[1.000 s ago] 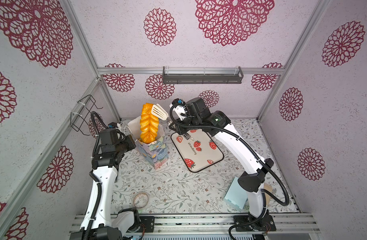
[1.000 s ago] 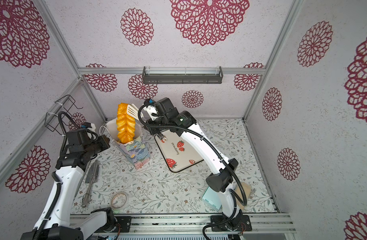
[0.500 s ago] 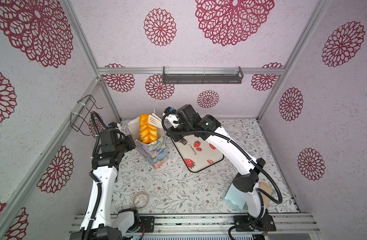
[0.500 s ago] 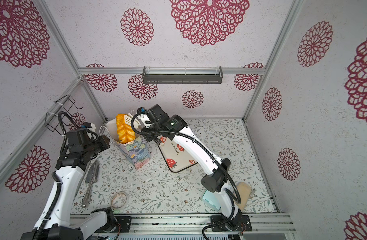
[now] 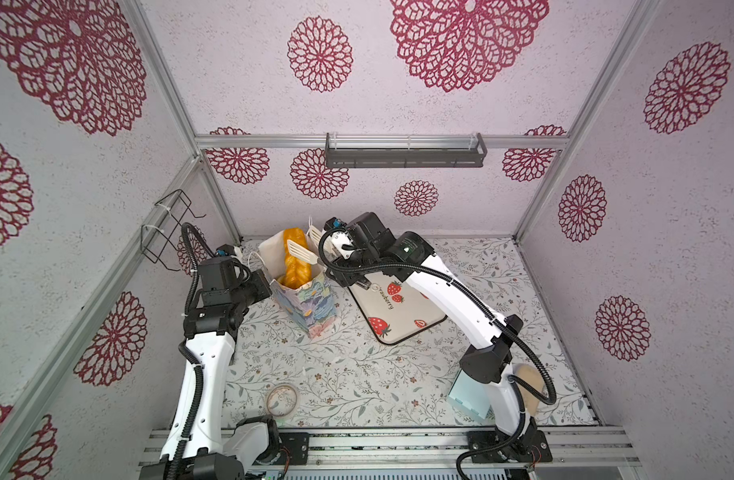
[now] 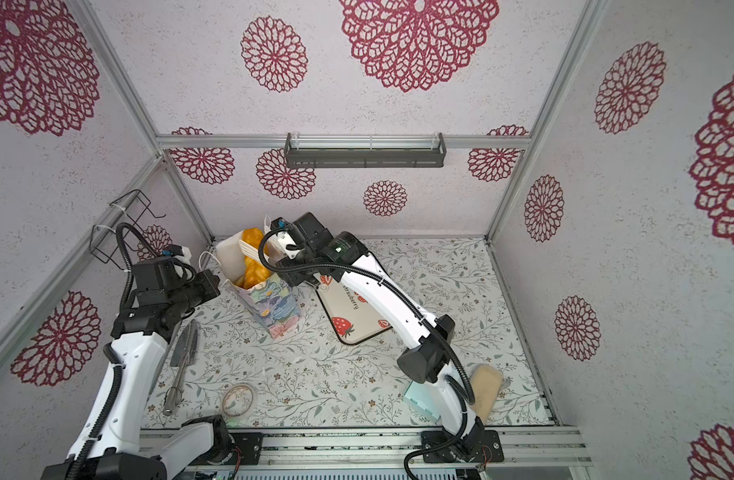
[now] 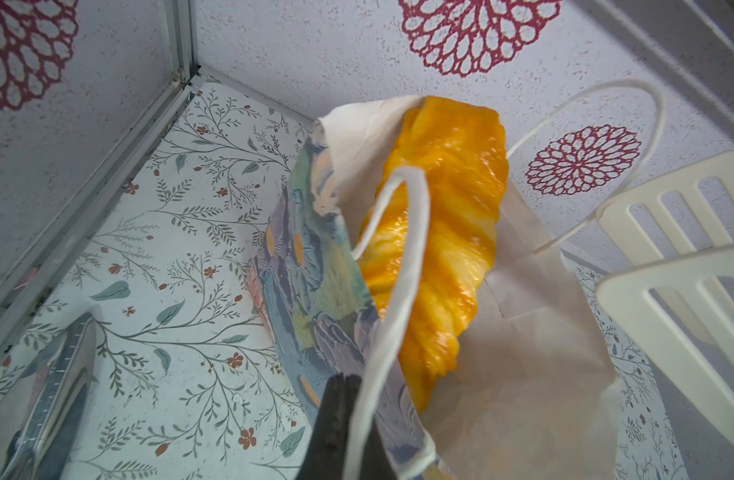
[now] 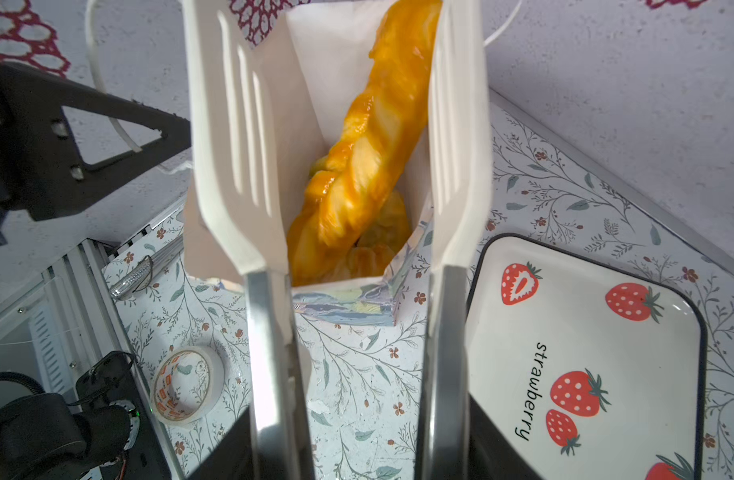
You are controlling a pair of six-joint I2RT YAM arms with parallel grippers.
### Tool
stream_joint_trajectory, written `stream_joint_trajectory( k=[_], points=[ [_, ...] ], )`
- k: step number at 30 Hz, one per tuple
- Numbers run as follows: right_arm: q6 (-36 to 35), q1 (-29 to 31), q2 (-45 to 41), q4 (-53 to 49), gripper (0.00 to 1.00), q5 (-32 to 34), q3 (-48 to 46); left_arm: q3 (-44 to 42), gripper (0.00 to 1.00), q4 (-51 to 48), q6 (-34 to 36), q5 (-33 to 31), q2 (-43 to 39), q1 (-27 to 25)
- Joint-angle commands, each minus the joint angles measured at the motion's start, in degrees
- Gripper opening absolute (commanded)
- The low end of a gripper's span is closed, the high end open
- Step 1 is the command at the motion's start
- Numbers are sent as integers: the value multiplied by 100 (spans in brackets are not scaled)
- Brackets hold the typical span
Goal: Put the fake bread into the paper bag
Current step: 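Lower the twisted bread into the bag and open the tongs, then move the tongs away from the bag while the left gripper lowers the bag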
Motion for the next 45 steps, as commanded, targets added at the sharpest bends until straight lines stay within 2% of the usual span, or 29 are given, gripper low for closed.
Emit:
stream_joint_trajectory(
  k=[1, 15, 24, 30, 31, 39, 45],
  points=[
    [-94, 28, -295, 186, 58, 68, 245, -46, 0, 42, -2, -7, -96, 30],
    [128, -247, -543, -139, 56, 659, 101, -10, 0, 51, 10, 1, -64, 25],
    [264, -353, -1929, 1144, 56, 556, -1826, 181, 0, -36, -37, 10, 50, -39],
    [541, -900, -2642, 1477, 56, 603, -2828, 315, 0, -72, -93, 1, 80, -133],
    [598, -1034, -2751, 1537, 55, 544, -3026, 330, 2, -66, -113, 27, 84, -137],
    [947, -1931, -3692, 2124, 54, 283, -4659, 486, 55, -231, -145, -128, 29, -172],
    [1168, -2573, -4215, 2493, 54, 39, -5587, 459, 75, -450, -90, -252, -138, -189]
  ],
)
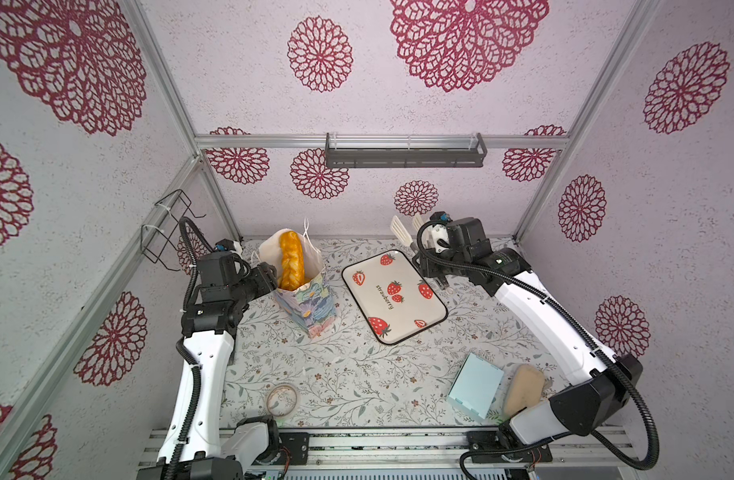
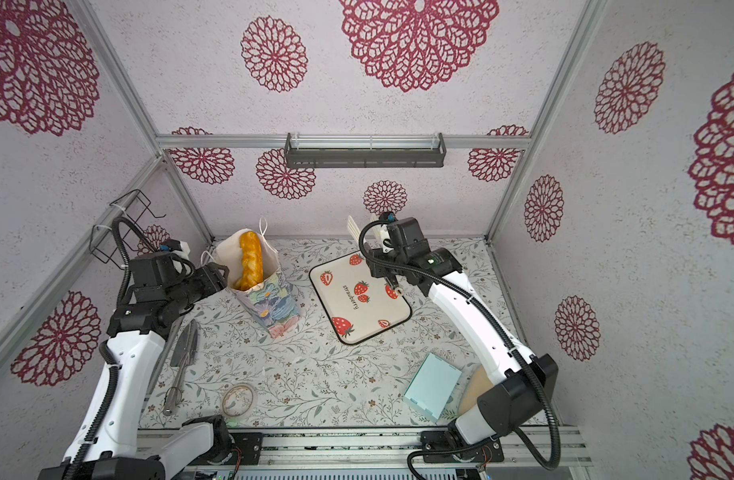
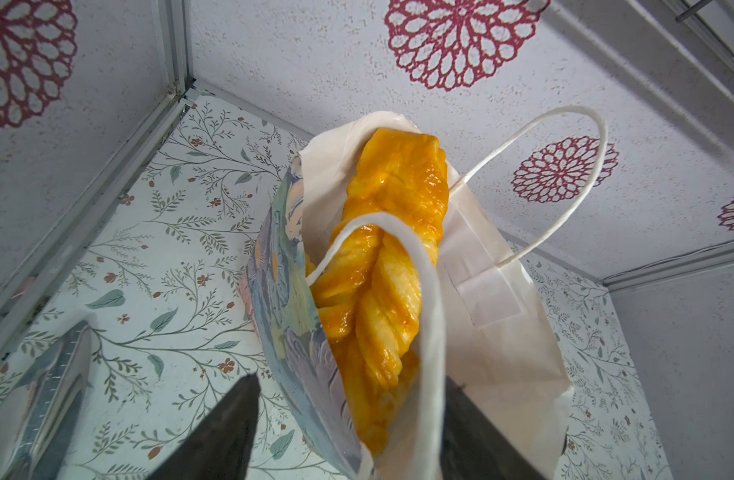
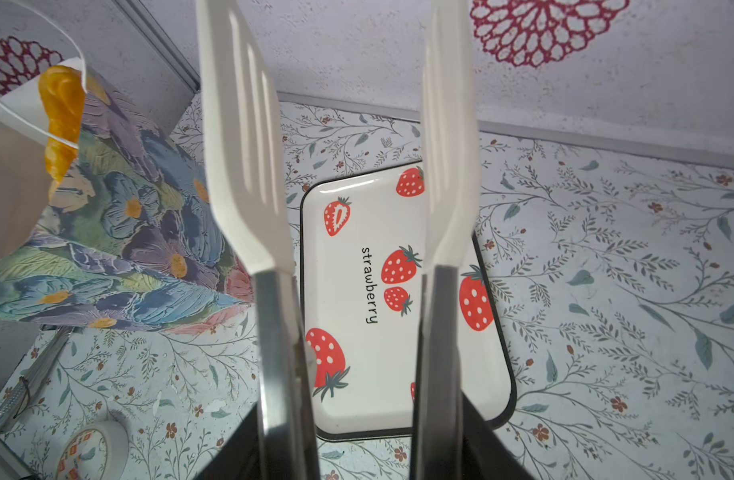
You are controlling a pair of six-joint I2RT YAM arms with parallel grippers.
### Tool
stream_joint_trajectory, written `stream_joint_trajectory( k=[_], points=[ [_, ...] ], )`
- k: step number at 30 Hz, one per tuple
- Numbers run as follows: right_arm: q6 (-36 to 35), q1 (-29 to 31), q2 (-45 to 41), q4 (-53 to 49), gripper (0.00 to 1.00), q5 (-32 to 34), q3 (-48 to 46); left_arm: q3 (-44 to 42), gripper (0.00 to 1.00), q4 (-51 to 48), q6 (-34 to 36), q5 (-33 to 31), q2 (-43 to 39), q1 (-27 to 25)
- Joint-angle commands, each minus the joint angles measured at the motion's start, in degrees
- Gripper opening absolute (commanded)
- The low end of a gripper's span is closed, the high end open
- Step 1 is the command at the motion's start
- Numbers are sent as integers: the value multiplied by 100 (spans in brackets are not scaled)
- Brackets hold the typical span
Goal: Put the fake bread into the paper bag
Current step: 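Move the tongs away from the bag while the left gripper lowers the bag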
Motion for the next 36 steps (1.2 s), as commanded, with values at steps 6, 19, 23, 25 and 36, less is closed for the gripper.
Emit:
stream_joint_trajectory(
  k=[6, 19, 23, 25, 36],
  points=[
    [421, -824, -706, 838, 54, -421, -847, -76, 100, -326, 129, -181, -466, -66],
    [710, -1817, -549, 1363, 54, -842, -1866, -736, 97, -304, 465, -469, -1420, -397],
    [672, -2054, -406, 1477, 54, -808, -2045, -915, 98, -297, 685, -801, -1543, -677],
    [689, -2147, -330, 1574, 54, -854, -2147, -1038, 97, -236, 788, -951, -1580, -789],
    [651, -2468, 306, 1786, 54, -686, -2270, -1669, 97, 277, 990, -1001, -1630, -1286]
  ],
)
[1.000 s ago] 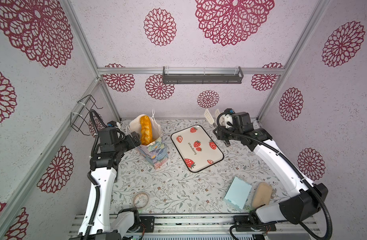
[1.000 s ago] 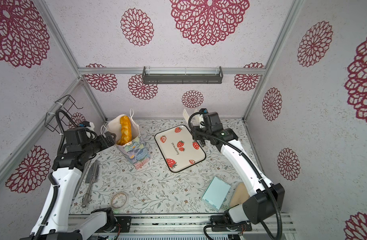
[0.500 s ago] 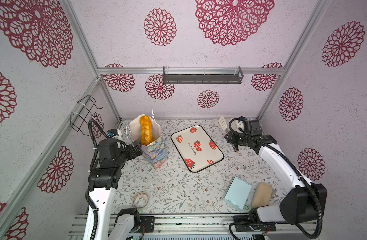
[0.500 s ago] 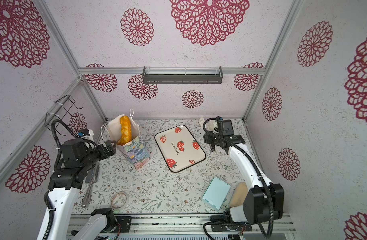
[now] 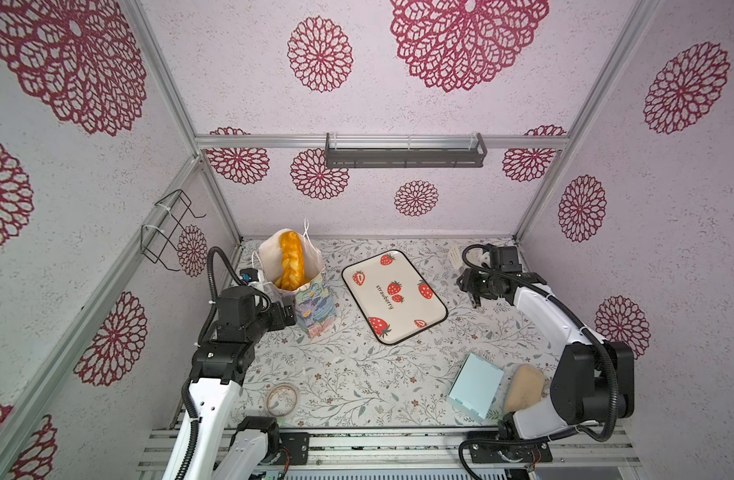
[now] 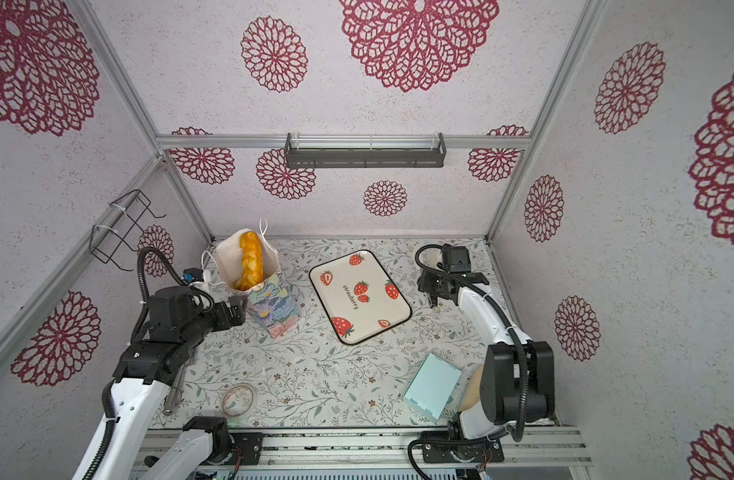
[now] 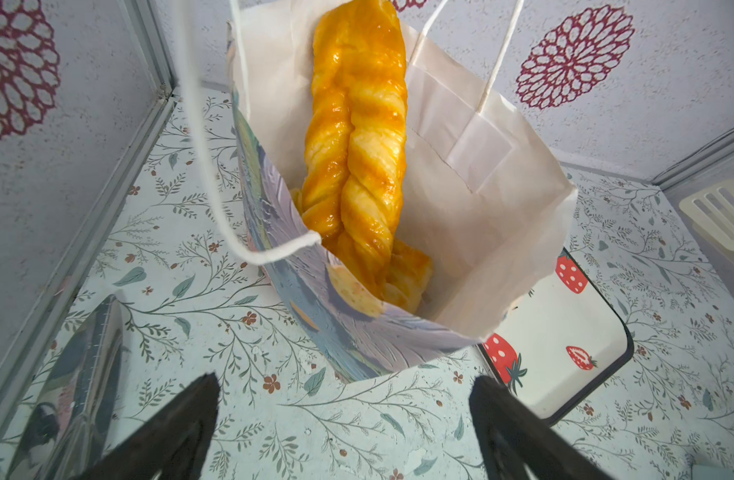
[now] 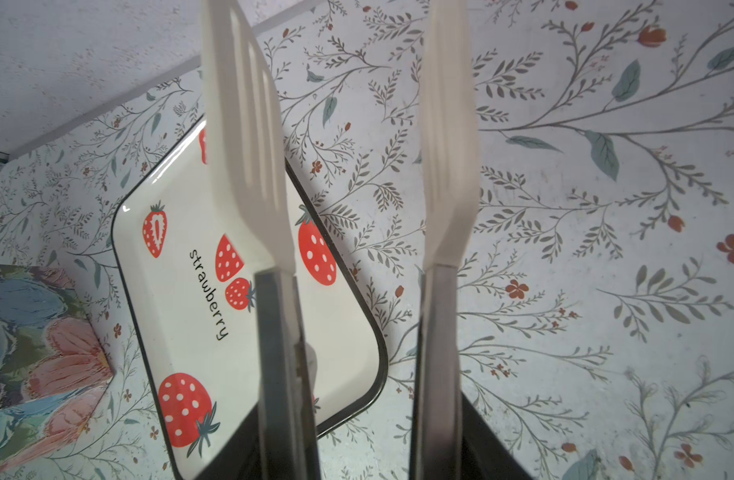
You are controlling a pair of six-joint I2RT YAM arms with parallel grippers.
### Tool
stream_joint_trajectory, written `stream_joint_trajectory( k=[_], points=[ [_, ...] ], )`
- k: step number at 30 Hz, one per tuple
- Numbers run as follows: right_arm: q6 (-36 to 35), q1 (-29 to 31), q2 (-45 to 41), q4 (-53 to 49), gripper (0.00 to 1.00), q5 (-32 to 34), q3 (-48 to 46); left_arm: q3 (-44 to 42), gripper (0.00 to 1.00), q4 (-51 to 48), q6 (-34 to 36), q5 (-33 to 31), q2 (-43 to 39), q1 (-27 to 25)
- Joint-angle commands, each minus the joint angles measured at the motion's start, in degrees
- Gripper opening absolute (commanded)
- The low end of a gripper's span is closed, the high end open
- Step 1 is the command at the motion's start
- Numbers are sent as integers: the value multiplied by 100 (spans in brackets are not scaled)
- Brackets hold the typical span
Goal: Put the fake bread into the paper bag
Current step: 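Move the tongs away from the bag while the left gripper lowers the bag, then lower the tongs onto the table and release them from the right gripper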
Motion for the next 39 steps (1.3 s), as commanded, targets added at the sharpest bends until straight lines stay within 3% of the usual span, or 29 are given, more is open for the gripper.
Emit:
stream_joint_trajectory(
  k=[1, 11, 15, 39],
  points=[
    [63, -139, 98, 341, 54, 79, 108, -294, 97, 427, 175, -27, -116, -183],
    [82, -333, 760, 496, 54, 176, 215, -1096, 98, 1201, 580, 47, -464, -473],
    [3, -359, 1145, 458, 54, 134, 379, -1036, 97, 1162, 555, -282, -365, -470],
    [-313, -251, 3187, -267, 54, 713, 2124, -1009, 97, 1174, 616, -6, -167, -474]
  ],
)
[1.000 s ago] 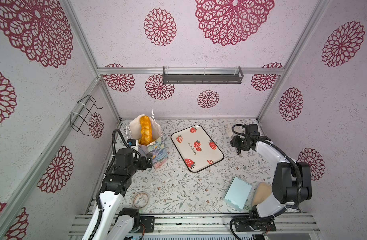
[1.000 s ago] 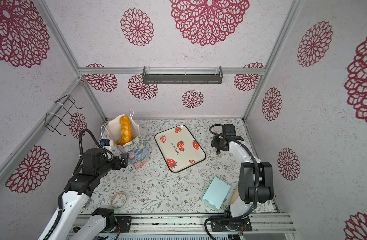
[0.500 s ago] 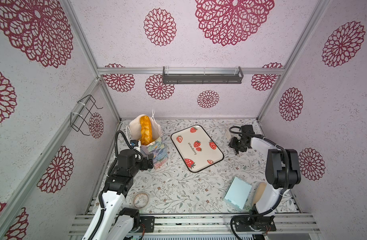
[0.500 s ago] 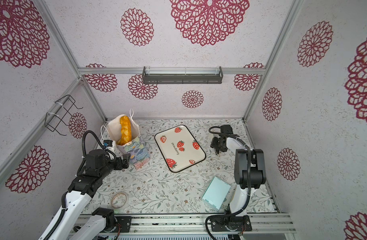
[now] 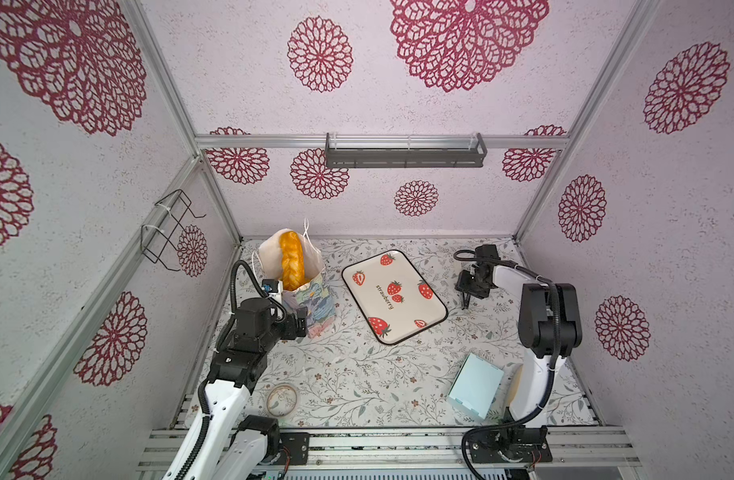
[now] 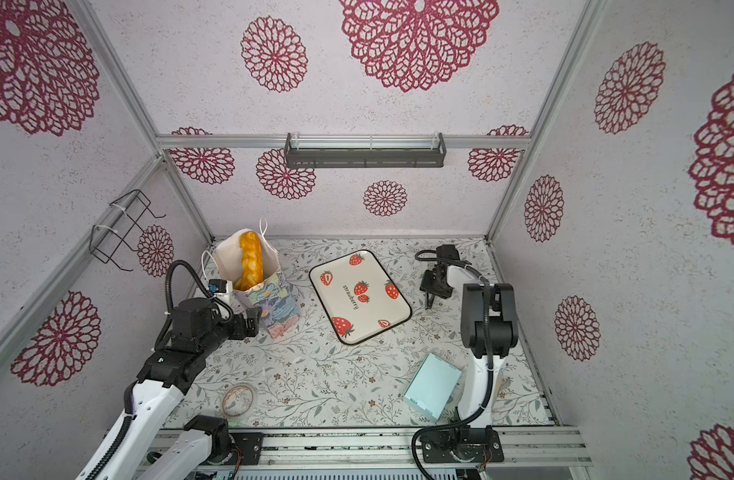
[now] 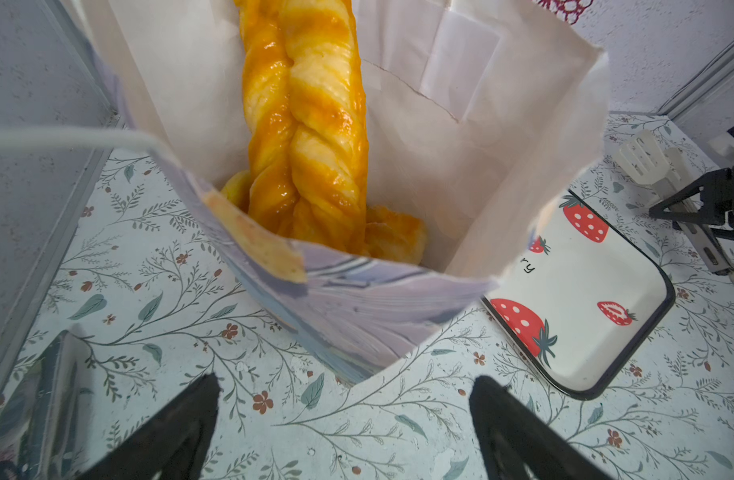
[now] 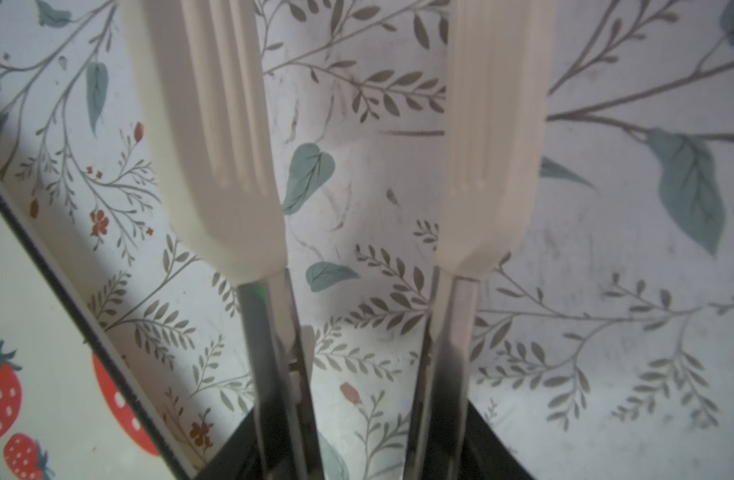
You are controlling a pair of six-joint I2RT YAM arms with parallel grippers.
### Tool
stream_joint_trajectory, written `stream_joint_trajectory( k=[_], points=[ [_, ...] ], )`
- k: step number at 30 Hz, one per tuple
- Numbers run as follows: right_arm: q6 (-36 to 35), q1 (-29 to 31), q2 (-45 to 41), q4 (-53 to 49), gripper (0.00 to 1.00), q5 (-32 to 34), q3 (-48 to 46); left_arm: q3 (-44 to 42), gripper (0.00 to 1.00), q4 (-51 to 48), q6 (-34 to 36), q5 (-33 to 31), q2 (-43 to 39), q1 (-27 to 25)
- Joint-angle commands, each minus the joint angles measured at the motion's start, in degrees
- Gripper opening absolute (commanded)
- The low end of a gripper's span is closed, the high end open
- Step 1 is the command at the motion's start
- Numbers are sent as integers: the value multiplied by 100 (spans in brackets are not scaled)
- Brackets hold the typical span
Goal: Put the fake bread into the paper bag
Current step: 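Lower the tongs onto the table and release them from the right gripper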
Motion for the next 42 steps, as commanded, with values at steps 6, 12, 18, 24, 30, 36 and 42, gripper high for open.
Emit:
stream_joint_trajectory(
  k=[6, 12, 18, 24, 30, 36, 42],
  points=[
    [-253, 174, 701, -465, 54, 427, 1031, 41, 97, 93, 50, 14, -154, -32],
    [-304, 318, 1077, -722, 56, 560, 1540, 37, 97, 35, 41, 12, -155, -36],
    [-332, 365, 1182, -807, 66, 667, 1646, 36, 97, 41, 7, -23, -159, -45],
    [-320, 364, 1161, -820, 83, 709, 1613, 36, 97, 59, -20, -22, -120, -43],
    [-281, 357, 921, -663, 99, 742, 1388, 29, 97, 92, -77, 32, -107, -45],
    [-255, 364, 401, -379, 99, 739, 925, -59, 97, 222, -145, -18, -119, -80],
    [-201, 365, -701, 345, 99, 520, -160, -296, 97, 597, -243, -286, -120, -277]
  ],
)
